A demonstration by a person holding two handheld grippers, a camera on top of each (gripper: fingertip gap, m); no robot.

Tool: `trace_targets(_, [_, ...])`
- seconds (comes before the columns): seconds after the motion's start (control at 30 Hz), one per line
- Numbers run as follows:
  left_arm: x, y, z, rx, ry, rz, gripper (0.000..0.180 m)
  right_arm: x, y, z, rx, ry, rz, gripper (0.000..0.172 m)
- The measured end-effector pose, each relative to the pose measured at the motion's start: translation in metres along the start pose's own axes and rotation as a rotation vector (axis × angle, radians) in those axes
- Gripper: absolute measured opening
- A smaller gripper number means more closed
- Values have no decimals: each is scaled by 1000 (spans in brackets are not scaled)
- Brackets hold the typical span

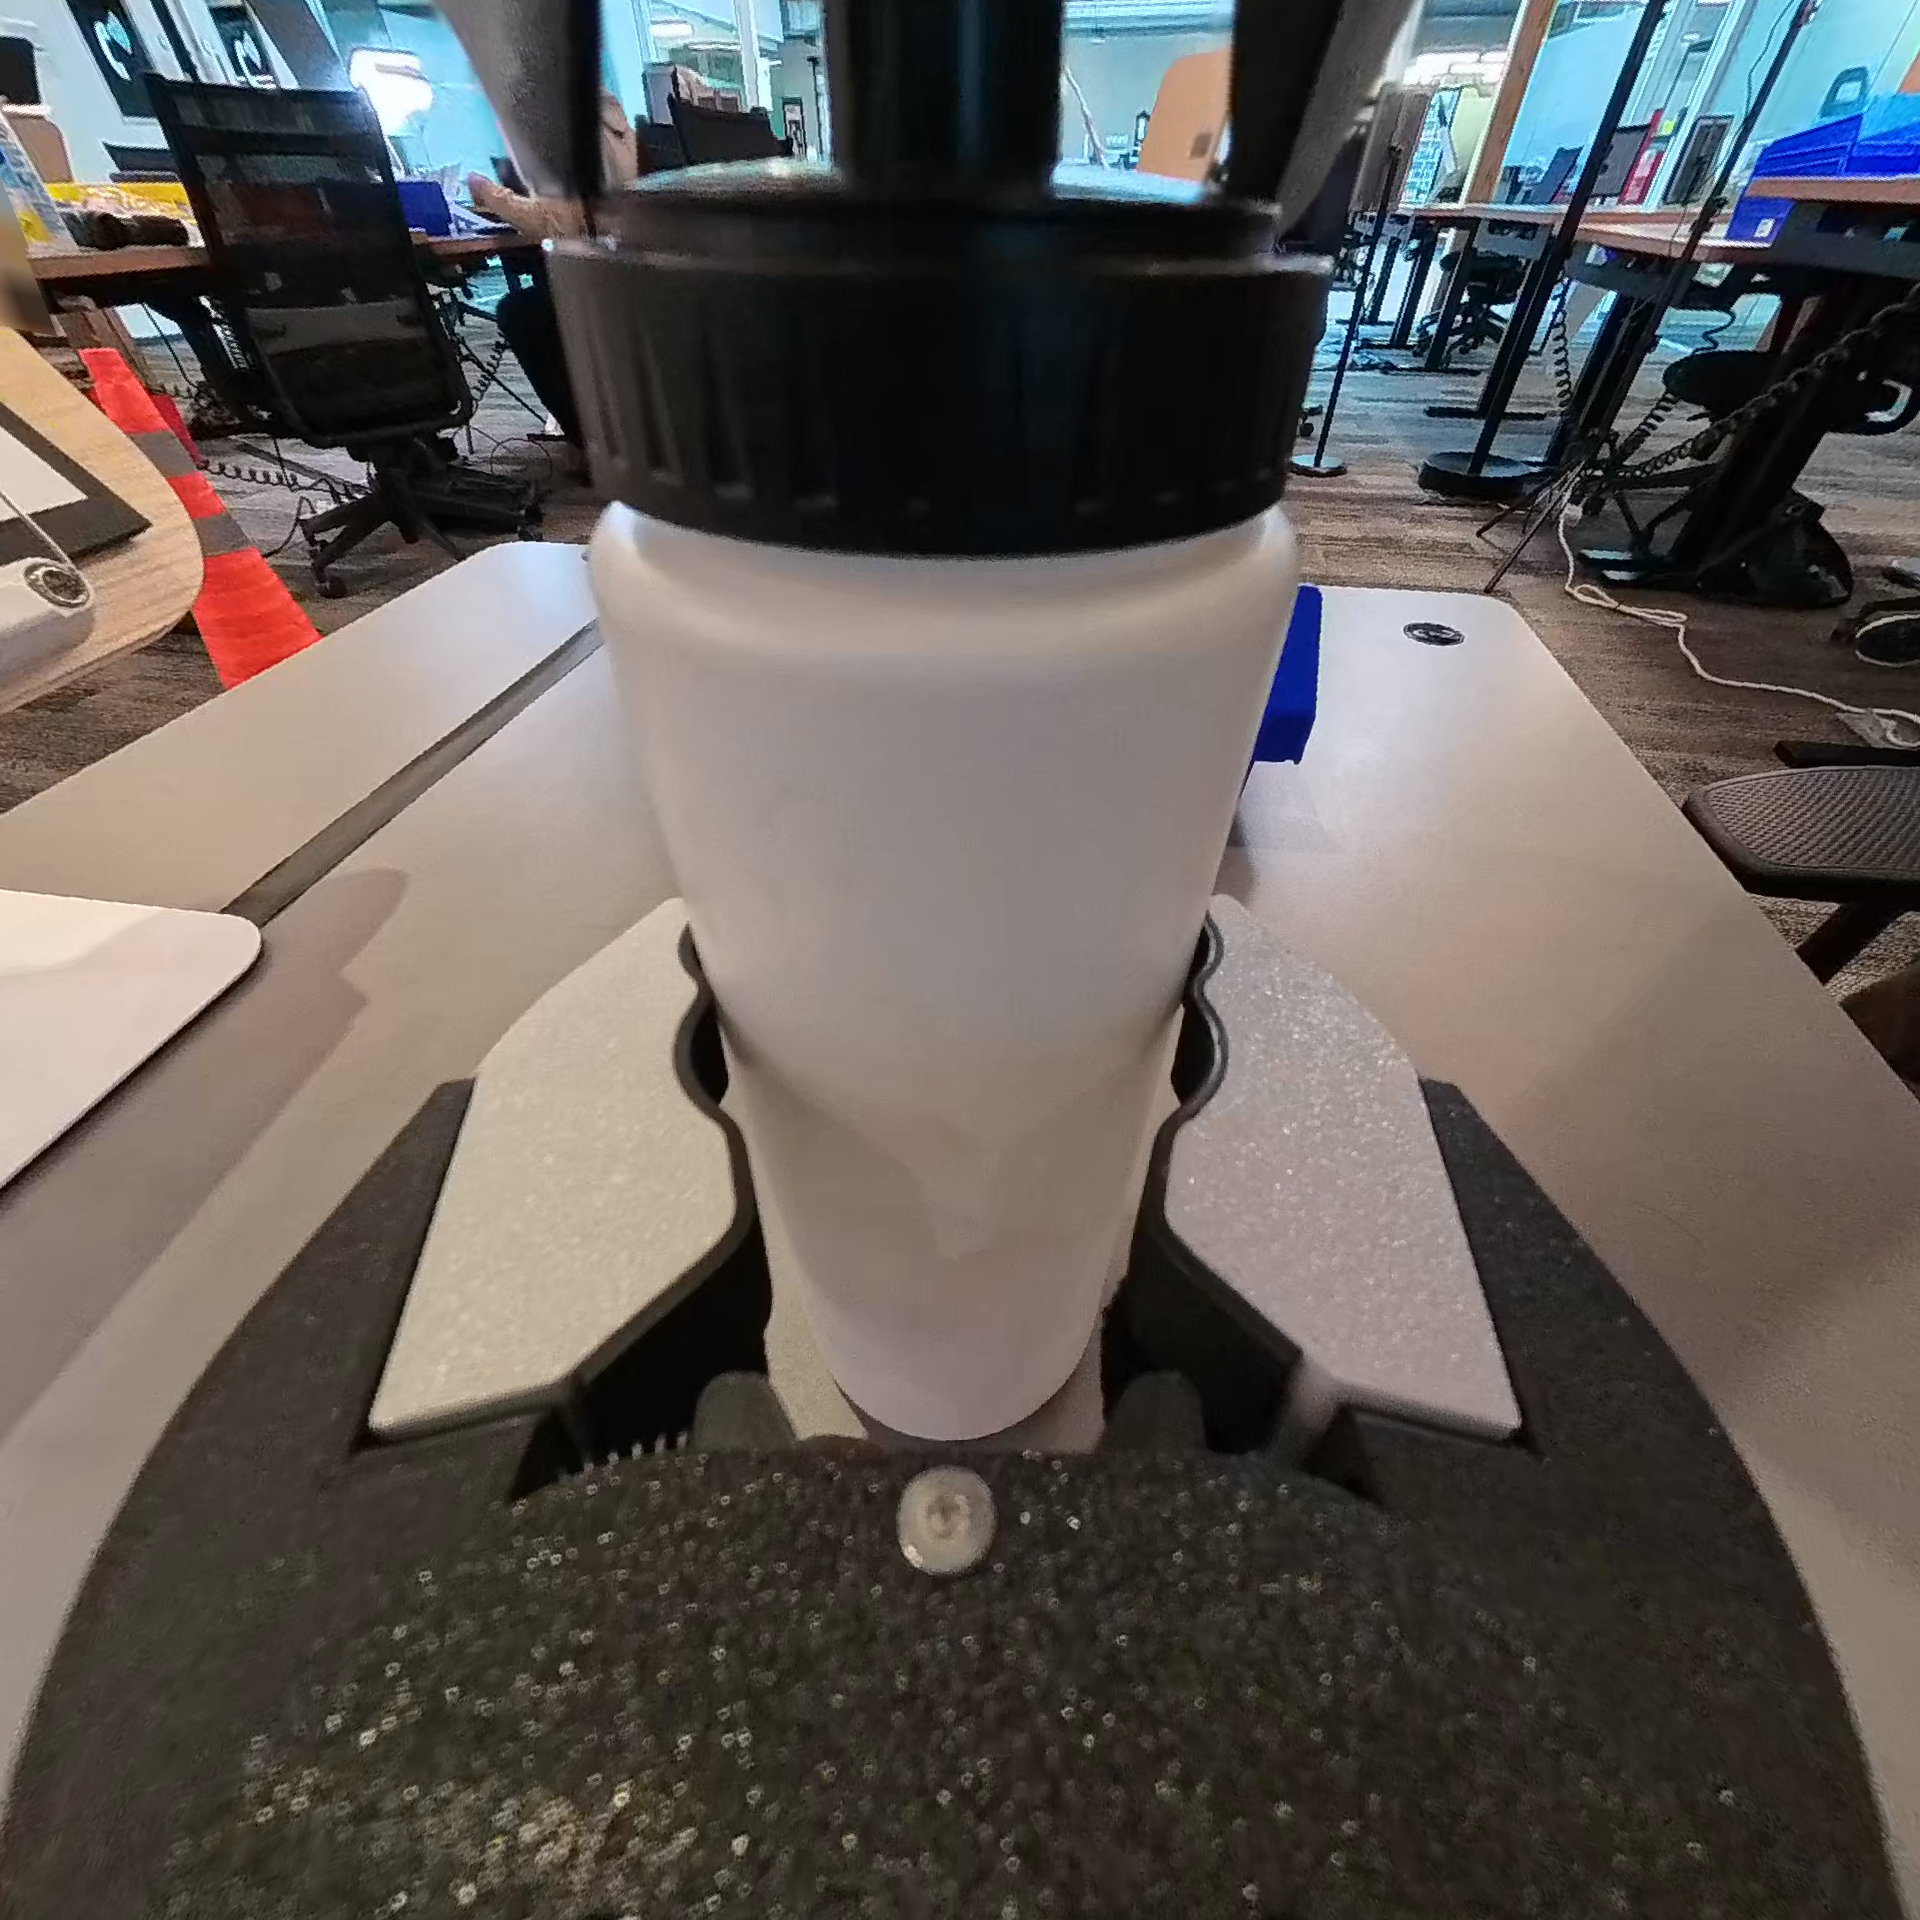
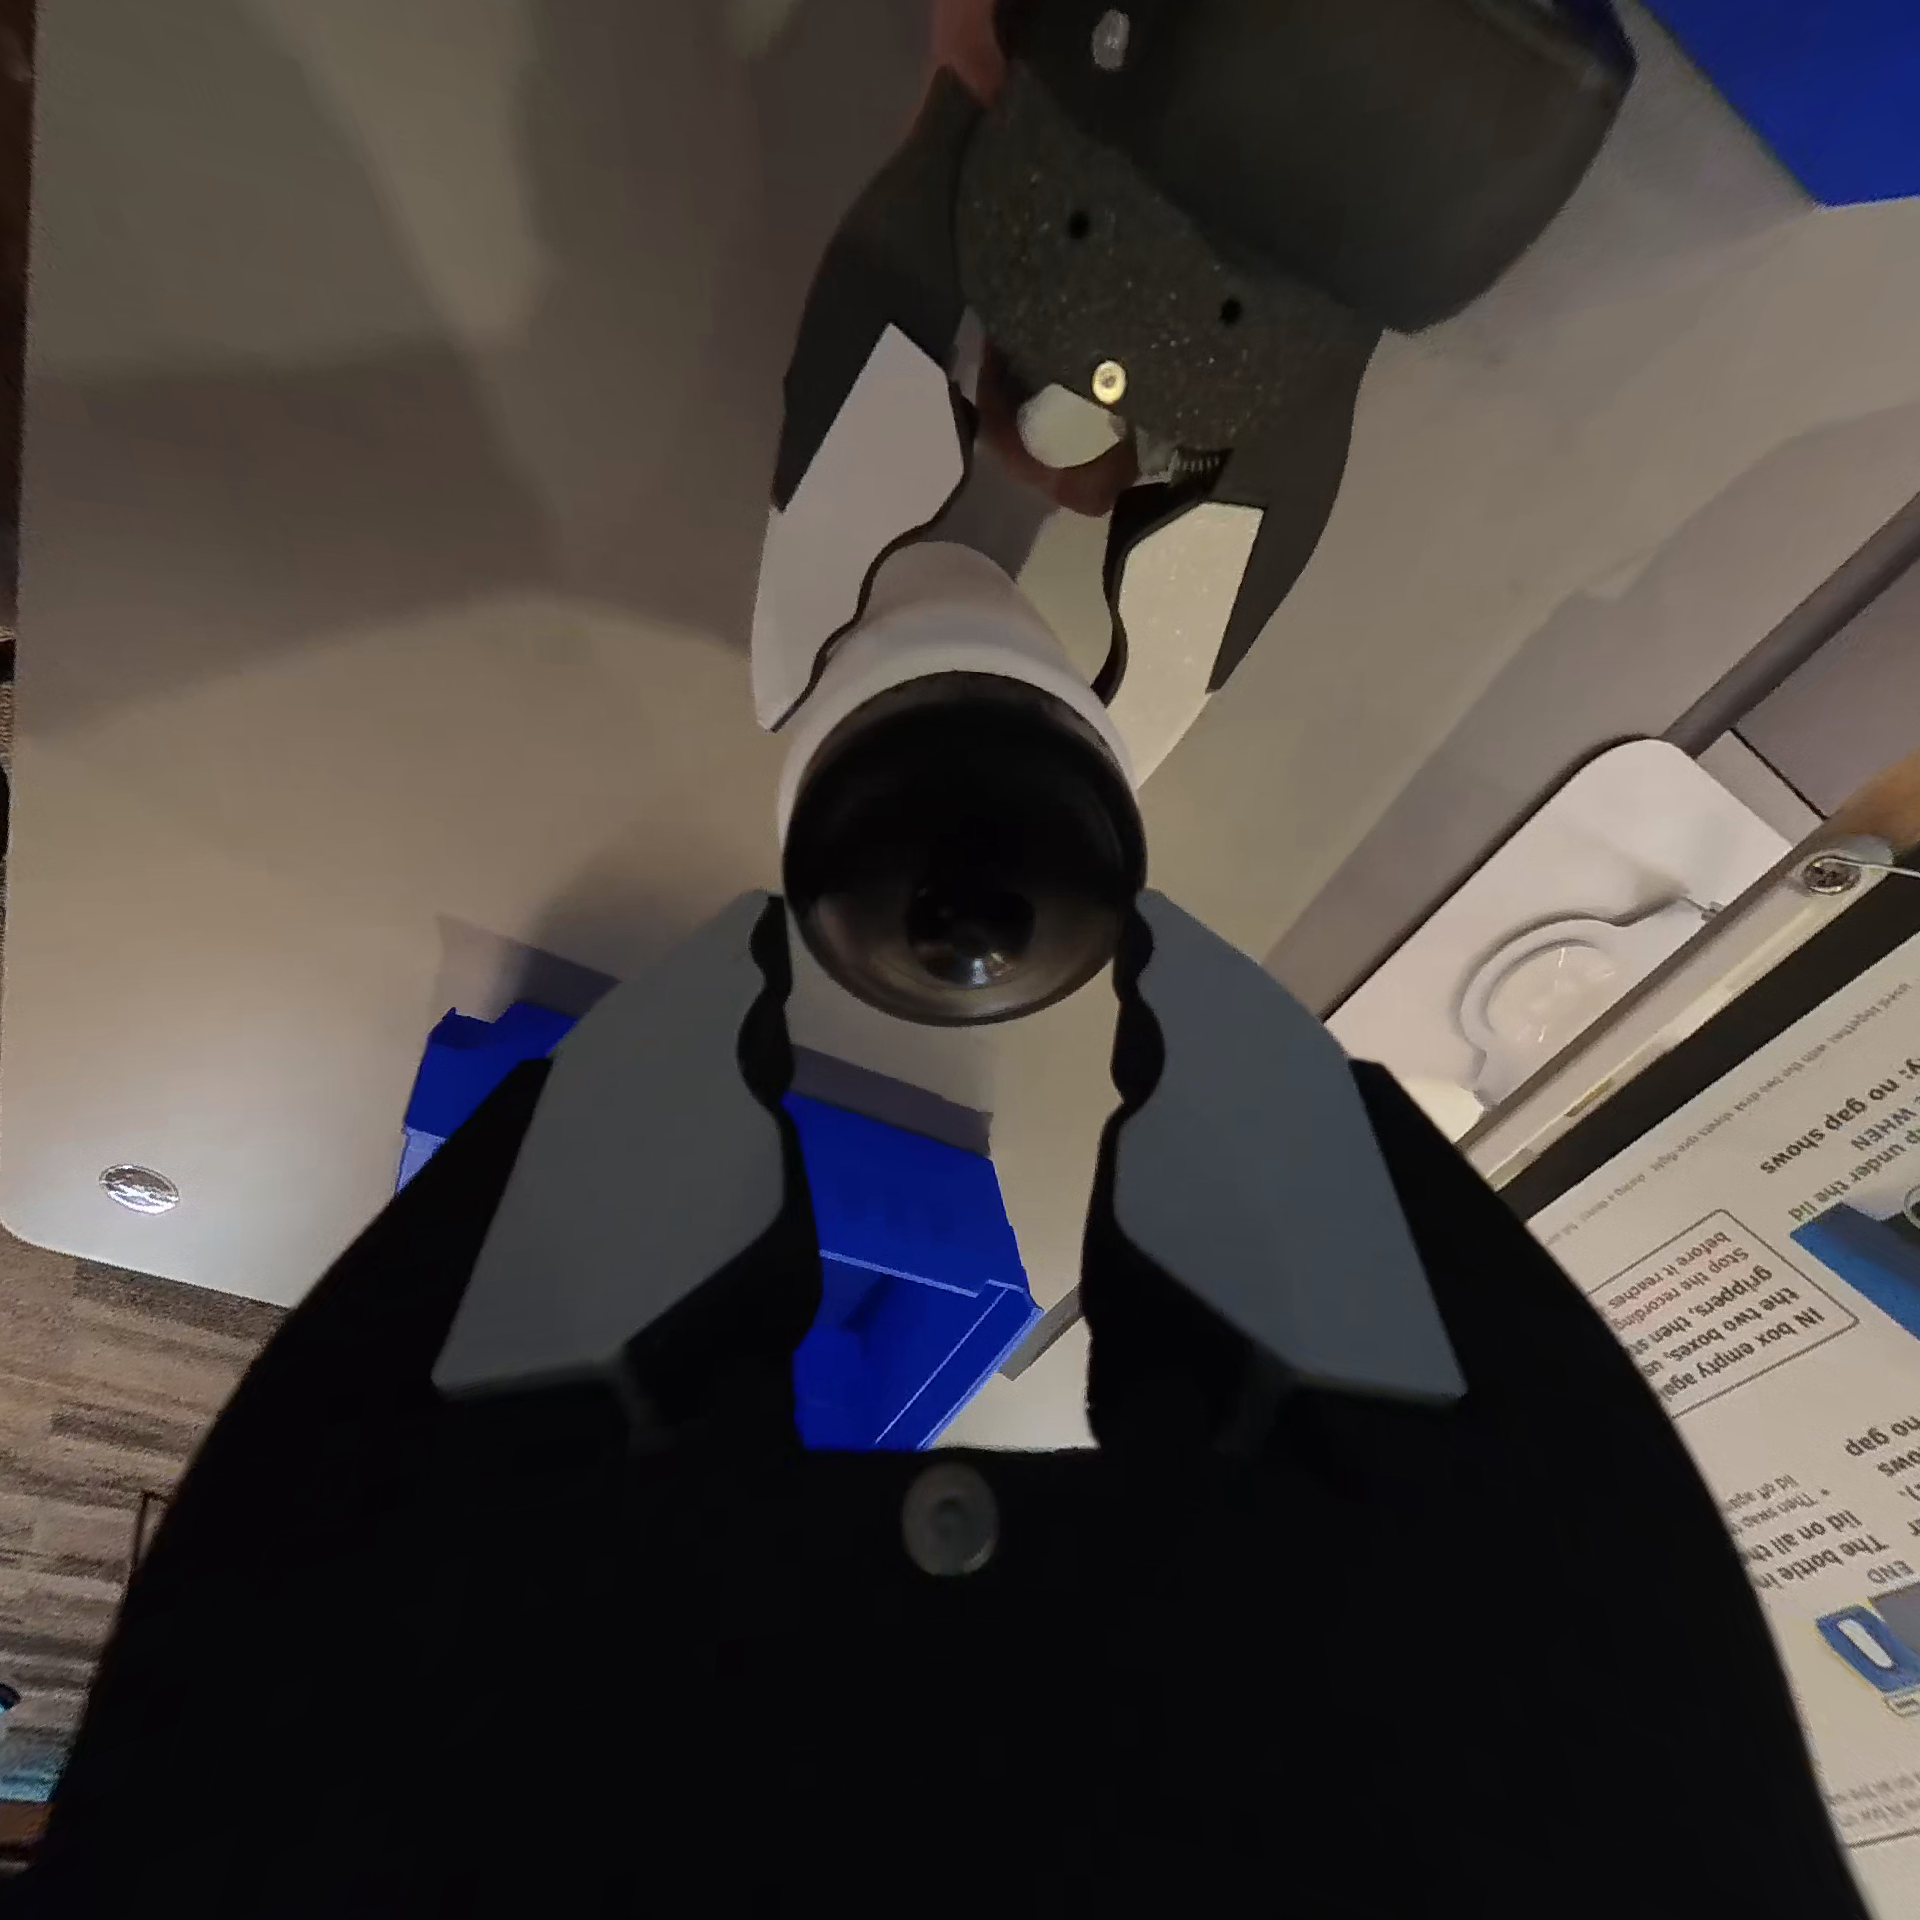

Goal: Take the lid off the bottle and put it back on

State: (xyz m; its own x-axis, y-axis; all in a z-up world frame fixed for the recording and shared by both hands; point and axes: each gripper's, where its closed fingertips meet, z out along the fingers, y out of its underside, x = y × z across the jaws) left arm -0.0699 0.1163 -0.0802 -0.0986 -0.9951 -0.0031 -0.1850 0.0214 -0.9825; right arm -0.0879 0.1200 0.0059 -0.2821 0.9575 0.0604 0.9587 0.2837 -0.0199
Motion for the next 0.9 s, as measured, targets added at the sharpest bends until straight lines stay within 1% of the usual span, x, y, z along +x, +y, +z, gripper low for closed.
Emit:
trace_targets(0.17, [0, 0, 0, 2, 1, -1, 84, 0, -2, 4, 4, 11, -32, 64])
trace_targets(0.33, [-1, 0, -1, 5, 1, -11, 84, 3, -3, 5, 13, 25, -38, 63])
trace_targets(0.47, [-2, 0, -1, 5, 1, -15, 84, 4, -2, 5, -21, 25, -27, 62])
trace_targets(0.57, [-1, 0, -1, 4, 3, -13, 84, 3, -2, 5, -83, 19, 49, 62])
trace_targets(0.73, [-1, 0, -1, 1, 7, -14, 84, 0, -3, 5, -159, 2, 305, 61])
trace_targets(0.8, [0, 0, -1, 0, 7, -11, 84, -1, -3, 5, -177, -8, 404, 61])
trace_targets(0.9, [0, 0, -1, -1, 6, -9, 84, 0, -5, 4, -165, -28, 492, 61])
